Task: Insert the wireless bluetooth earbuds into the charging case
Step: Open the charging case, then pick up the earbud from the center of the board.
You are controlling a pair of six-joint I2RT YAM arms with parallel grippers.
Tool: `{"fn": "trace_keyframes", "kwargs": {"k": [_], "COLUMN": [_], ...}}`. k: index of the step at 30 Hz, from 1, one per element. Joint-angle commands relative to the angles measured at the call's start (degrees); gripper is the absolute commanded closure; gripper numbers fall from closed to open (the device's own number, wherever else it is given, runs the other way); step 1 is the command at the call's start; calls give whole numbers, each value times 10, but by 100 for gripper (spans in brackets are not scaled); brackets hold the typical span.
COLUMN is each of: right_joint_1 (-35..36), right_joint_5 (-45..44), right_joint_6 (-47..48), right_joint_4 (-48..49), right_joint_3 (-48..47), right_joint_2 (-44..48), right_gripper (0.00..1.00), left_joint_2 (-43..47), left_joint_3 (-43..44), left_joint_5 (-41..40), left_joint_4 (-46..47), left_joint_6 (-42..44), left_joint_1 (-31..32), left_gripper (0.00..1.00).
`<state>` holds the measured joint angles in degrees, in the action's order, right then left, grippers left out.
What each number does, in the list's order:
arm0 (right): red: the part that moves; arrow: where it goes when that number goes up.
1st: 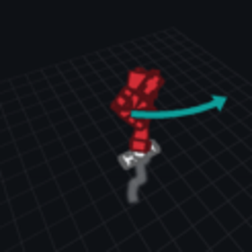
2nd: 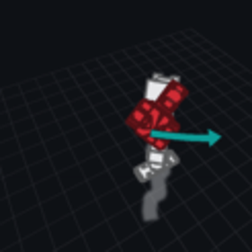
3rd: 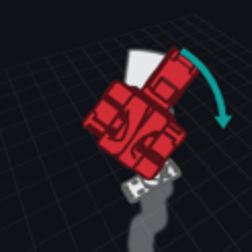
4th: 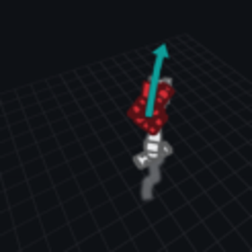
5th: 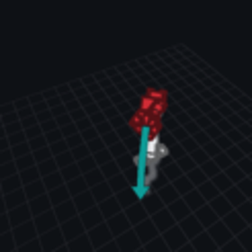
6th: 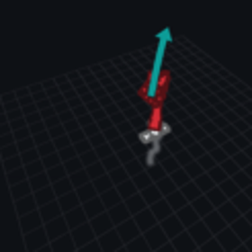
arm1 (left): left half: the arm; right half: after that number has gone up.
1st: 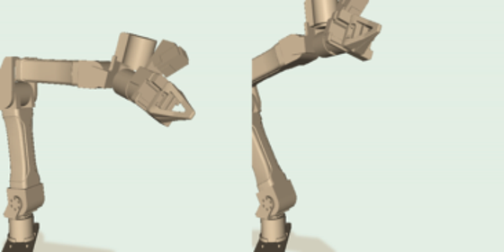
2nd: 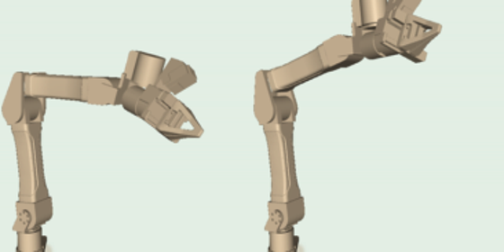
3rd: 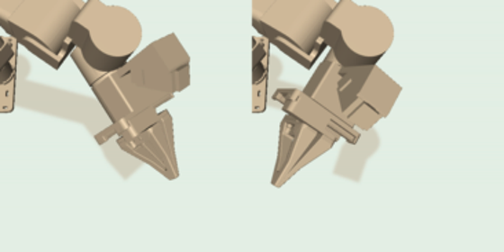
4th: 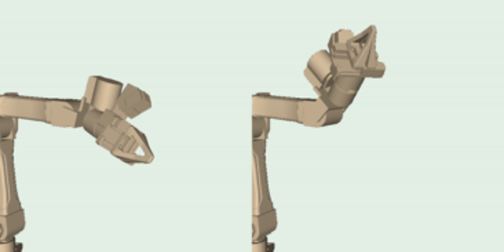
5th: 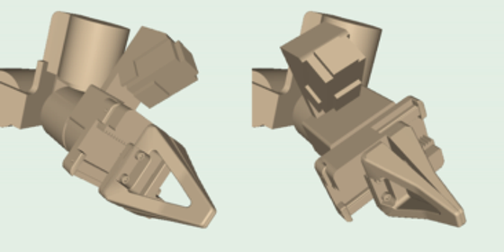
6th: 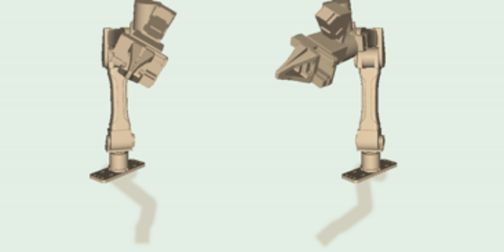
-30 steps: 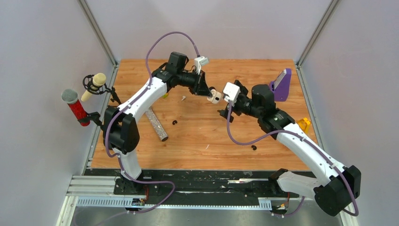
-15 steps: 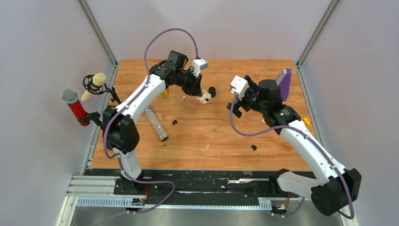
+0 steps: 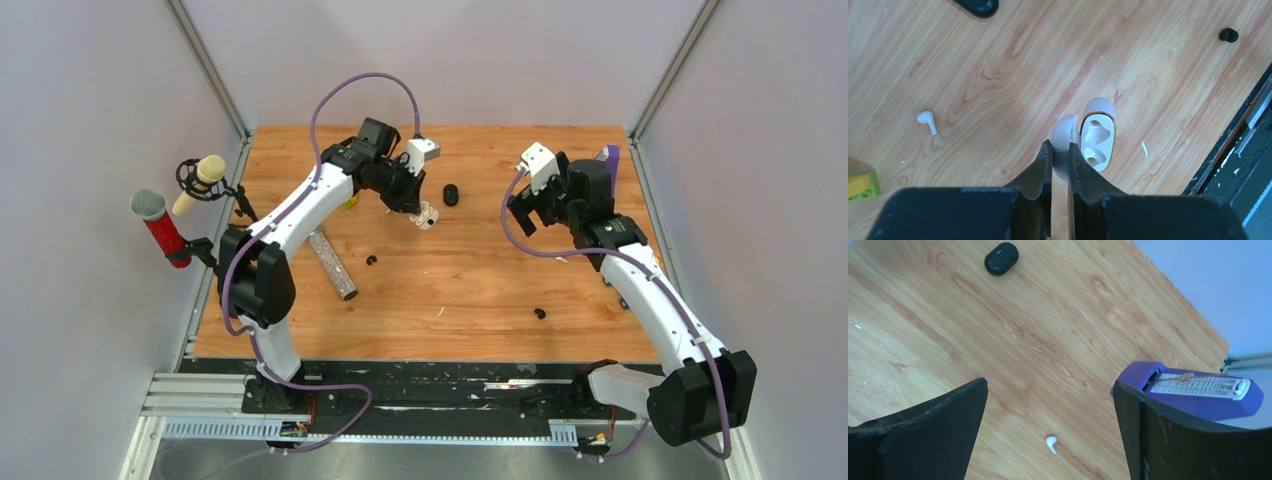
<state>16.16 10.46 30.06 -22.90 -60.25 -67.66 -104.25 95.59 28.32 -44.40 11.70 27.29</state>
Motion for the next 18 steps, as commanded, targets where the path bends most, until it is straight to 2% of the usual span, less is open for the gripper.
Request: {"fn": "trace_keyframes", "kwargs": {"k": [1,11,18], "right_joint_1": [-24,-83,-90], "right_joint_5": [-42,-70,-103], "right_joint_6": [-36,-40,-30], "right_joint_4": [7,-10,-48], "right_joint_3": [-18,-11,-21], "right_joint_2": [-11,-45,-79], "right_gripper": [0,0,0], "left_joint_2": [41,63,74], "left_joint_3": [-3,-23,-23], "left_joint_5": [-16,-34,-39], "left_joint_4": [-1,-23,-28], "left_joint_6": [20,35,36], "left_joint_1": [-1,-1,0], "left_gripper": [96,96,96]}}
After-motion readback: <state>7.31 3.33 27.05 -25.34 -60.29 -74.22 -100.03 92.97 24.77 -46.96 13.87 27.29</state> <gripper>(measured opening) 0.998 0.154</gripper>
